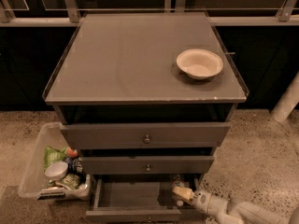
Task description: Place water bottle into bottom drawer
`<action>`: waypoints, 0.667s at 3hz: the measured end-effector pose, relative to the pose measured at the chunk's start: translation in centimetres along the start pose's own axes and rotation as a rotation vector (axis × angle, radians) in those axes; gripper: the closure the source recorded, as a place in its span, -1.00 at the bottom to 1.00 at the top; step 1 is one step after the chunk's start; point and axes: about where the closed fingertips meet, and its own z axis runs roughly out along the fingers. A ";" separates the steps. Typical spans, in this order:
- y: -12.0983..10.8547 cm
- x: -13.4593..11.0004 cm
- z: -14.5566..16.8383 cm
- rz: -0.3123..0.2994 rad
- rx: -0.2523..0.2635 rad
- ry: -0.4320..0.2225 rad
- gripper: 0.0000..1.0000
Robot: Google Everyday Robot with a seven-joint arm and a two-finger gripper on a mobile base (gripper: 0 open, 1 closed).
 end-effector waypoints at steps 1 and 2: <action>-1.4 -0.5 0.2 -0.008 0.093 -0.034 1.00; -2.8 -0.7 0.5 -0.006 0.157 -0.059 1.00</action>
Offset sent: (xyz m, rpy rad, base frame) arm 0.0134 -0.0174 -0.0431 -0.2061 0.0783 -0.1376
